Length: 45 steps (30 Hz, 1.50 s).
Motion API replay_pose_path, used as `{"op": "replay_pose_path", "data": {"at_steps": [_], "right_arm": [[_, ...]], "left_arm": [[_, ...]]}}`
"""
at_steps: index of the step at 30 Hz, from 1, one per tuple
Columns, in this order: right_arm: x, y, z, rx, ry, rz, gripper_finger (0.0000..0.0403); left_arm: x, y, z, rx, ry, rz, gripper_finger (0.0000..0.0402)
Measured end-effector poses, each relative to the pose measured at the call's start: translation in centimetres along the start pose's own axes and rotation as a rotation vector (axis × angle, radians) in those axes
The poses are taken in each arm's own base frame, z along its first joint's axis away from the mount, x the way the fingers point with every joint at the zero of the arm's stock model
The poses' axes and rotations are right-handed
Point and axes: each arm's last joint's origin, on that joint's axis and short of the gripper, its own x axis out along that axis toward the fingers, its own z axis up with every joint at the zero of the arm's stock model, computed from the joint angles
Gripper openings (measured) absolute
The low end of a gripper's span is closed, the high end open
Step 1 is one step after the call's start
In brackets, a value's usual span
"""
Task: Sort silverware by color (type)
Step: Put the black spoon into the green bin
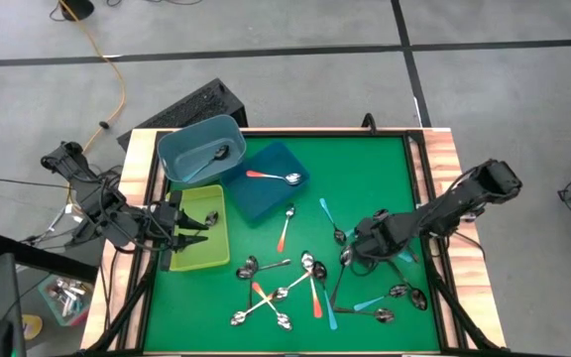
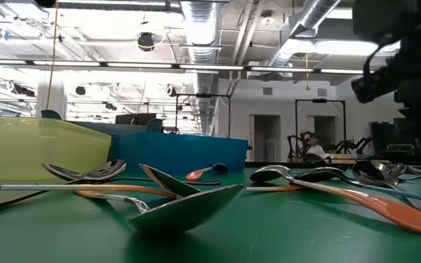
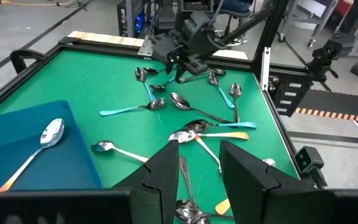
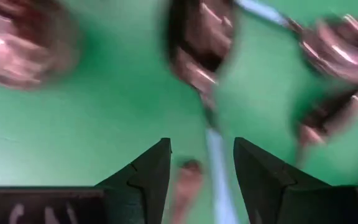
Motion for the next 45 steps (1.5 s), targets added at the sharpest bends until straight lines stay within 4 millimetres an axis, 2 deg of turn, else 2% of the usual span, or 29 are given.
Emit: {"op": "replay_pose_path", "data": {"at_steps": [5, 12, 17, 22, 26, 30, 35, 45], "right_arm": [[-1.3, 0.5, -0.4, -0.022, -0.021, 0.056, 0.0187], [-3.2, -2.4, -1.7, 0.325, 0.014, -0.171, 0.0187], [-3.4, -3.1, -1.8, 0.409, 0.021, -0.228, 0.0187], [-2.1, -2.4, -1.6, 0.385, 0.029, -0.263, 0.0187], [-0.7, -2.5, -1.8, 0.359, 0.06, -0.382, 0.0187], [0.1, -2.4, -1.8, 0.305, 0.072, -0.388, 0.0187], [1.3, -3.3, -2.4, 0.315, 0.106, -0.428, 0.0187], [1.6, -3.5, -2.4, 0.364, 0.091, -0.438, 0.0181]], "left_arm": [[0.0, 0.0, 0.0, 0.0, 0.0, 0.0, 0.0101], [0.0, 0.0, 0.0, 0.005, -0.004, 0.01, 0.0101], [0.0, 0.1, 0.0, 0.005, -0.008, 0.017, 0.0101], [0.0, 0.1, 0.0, 0.005, -0.008, 0.018, 0.0101], [0.0, 0.1, 0.0, 0.006, -0.007, 0.018, 0.0101], [0.0, 0.1, 0.0, 0.006, -0.008, 0.019, 0.0101], [0.0, 0.1, 0.0, 0.006, -0.012, 0.027, 0.0101], [0.0, 0.2, 0.1, 0.025, -0.032, 0.07, 0.0101]]}}
